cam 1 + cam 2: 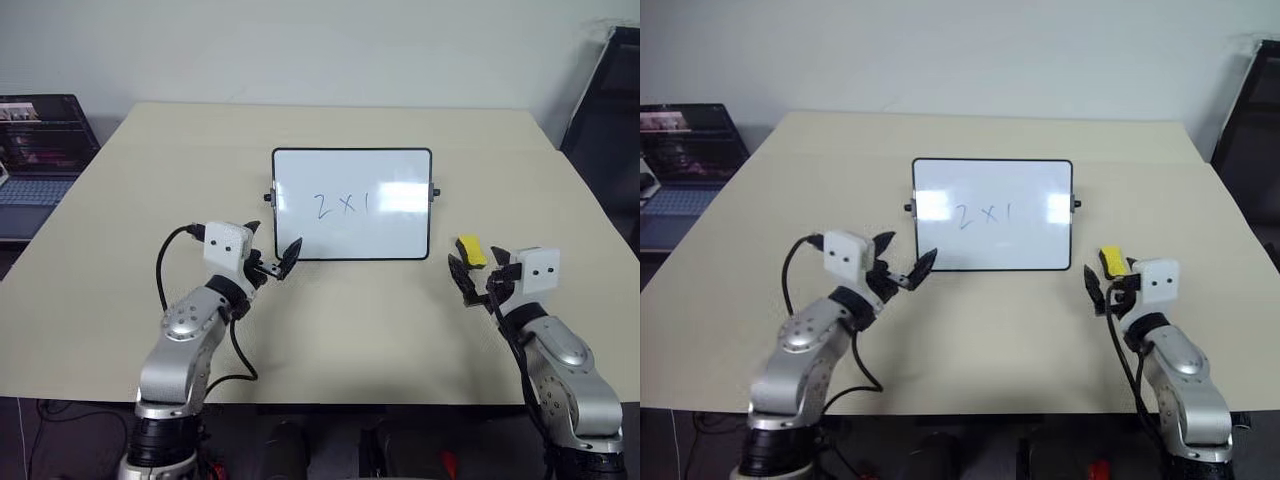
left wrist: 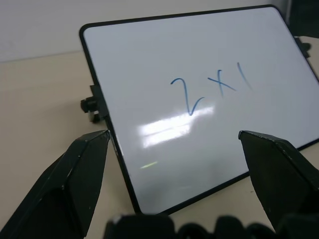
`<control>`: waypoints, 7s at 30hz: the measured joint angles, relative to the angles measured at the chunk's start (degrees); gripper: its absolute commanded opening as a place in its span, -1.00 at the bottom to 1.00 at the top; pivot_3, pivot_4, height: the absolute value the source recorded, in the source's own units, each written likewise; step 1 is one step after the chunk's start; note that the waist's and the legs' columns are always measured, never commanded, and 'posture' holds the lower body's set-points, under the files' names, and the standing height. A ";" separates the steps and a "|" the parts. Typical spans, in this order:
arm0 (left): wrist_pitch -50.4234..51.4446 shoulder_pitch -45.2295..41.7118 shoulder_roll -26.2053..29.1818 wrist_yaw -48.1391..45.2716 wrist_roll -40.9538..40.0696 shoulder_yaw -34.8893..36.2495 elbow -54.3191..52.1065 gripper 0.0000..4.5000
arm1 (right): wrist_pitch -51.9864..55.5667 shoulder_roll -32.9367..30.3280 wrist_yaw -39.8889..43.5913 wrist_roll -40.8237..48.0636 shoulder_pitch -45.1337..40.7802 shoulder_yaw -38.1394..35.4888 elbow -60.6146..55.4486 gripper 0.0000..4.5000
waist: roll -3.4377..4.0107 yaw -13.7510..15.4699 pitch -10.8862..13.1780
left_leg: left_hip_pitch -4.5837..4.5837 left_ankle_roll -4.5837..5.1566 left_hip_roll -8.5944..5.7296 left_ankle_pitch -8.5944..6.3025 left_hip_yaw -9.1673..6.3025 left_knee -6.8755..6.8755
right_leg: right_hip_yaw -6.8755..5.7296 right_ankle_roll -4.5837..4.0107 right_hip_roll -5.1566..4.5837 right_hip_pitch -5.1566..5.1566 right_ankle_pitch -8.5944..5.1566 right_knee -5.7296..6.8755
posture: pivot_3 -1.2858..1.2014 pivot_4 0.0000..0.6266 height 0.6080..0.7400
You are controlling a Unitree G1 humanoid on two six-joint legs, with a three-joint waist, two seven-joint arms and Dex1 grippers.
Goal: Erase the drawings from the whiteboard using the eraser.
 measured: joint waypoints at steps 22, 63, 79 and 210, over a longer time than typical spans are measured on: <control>-1.13 -17.67 12.46 -32.58 -7.92 -9.23 11.77 1.00 | 19.89 -5.22 -3.30 -0.16 -19.69 -0.49 13.53 0.98 | 0.01 -0.42 0.02 | -0.10 0.02 -0.01 -0.01 0.15 -0.07 | 0.03 -0.02 0.05 -0.12 0.00 -0.10 | 0.03 -0.52 1.00; -1.37 -12.10 11.19 -30.01 -4.23 -12.00 7.87 1.00 | 9.48 -4.10 -0.12 -3.53 -25.85 -1.47 35.83 -0.48 | 0.02 -0.55 0.03 | -0.14 0.03 0.04 -0.01 0.06 -0.06 | 0.10 -0.03 0.03 -0.22 0.00 -0.01 | 0.03 -0.52 1.00; 11.91 -8.64 11.88 -11.53 -2.47 -6.13 1.25 1.00 | 13.57 -3.22 -0.18 -4.89 -12.55 9.14 0.12 -0.49 | 0.03 -0.72 0.04 | -0.08 0.01 0.06 0.00 0.01 -0.02 | 0.08 0.15 0.04 -0.23 -0.09 0.08 | 0.03 -0.52 1.00; 3.31 -12.92 8.64 -7.93 2.88 -4.56 17.66 1.00 | -18.60 6.47 12.76 -27.89 -53.69 26.71 57.70 -0.50 | 0.01 -1.30 0.05 | -0.18 0.00 0.08 0.00 -0.01 -0.07 | 0.01 -0.05 -0.04 -0.36 0.02 0.07 | 0.03 -0.52 1.00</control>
